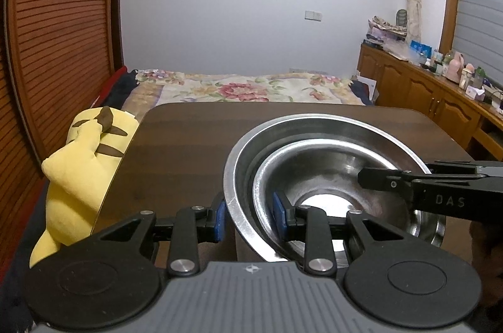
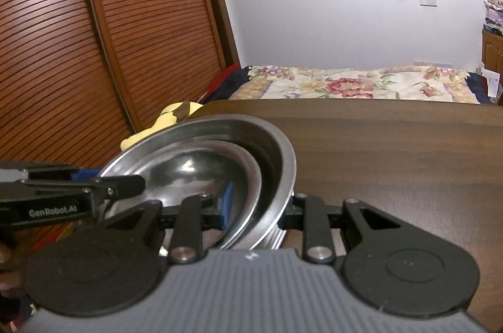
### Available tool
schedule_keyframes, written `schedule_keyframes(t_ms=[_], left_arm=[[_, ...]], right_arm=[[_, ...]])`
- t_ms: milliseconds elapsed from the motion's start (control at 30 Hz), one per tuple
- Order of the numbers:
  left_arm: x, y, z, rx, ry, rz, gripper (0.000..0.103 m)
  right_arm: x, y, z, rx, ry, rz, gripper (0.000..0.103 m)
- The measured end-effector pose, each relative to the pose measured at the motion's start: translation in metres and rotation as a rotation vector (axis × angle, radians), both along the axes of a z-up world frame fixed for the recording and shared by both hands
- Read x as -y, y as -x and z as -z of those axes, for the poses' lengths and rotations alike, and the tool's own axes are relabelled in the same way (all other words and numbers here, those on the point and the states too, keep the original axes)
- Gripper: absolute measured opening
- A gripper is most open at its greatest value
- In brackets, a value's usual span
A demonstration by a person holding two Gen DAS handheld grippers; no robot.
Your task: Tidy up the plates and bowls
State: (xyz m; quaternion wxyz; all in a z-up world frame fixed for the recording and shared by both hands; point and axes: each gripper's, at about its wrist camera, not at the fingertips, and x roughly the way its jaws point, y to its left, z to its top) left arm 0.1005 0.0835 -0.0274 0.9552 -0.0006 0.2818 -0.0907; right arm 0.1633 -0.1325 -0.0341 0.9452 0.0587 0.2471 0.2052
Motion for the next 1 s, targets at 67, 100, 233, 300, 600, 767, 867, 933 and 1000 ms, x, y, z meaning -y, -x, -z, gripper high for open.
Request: schedule_keyframes(t_ms=[67, 100, 233, 300, 600, 767, 867, 933, 1000], left_arm=[[-0.001, -0.001, 0.002, -0.004, 0.002, 0.004, 0.032], [-0.001, -0.002, 0.003, -0.007, 0.004, 0.006, 0.032], [-0.002, -0.005, 0.010, -0.016, -0.003, 0.007, 0.032], [0.000, -0.003, 0.011, 0.000, -0.012, 0.007, 0.032], [0.004, 0.006, 0.005, 0.036, -0.025, -0.026, 0.061], [0.009, 0.013, -0.007, 0.070, -0.036, -0.048, 0.081], [0.015, 0.018, -0.016, 0.099, -0.041, -0.057, 0.093], [0.019, 0.022, -0.022, 0.116, -0.043, -0.065, 0.101], [0.023, 0.025, -0.026, 0.129, -0.043, -0.069, 0.103]], right_arm=[[-0.001, -0.001, 0.001, -0.003, -0.001, 0.003, 0.029], [-0.002, -0.001, 0.002, -0.005, 0.000, 0.004, 0.029], [-0.004, -0.003, 0.008, -0.021, 0.008, 0.010, 0.029], [-0.005, -0.004, 0.011, -0.028, 0.012, 0.016, 0.029], [-0.005, 0.003, 0.009, 0.006, 0.045, 0.010, 0.065], [0.002, 0.011, 0.000, 0.071, 0.077, 0.038, 0.081], [0.012, 0.018, -0.010, 0.096, 0.065, 0.068, 0.084], [0.020, 0.024, -0.018, 0.105, 0.064, 0.096, 0.088], [0.025, 0.032, -0.025, 0.122, 0.071, 0.114, 0.090]])
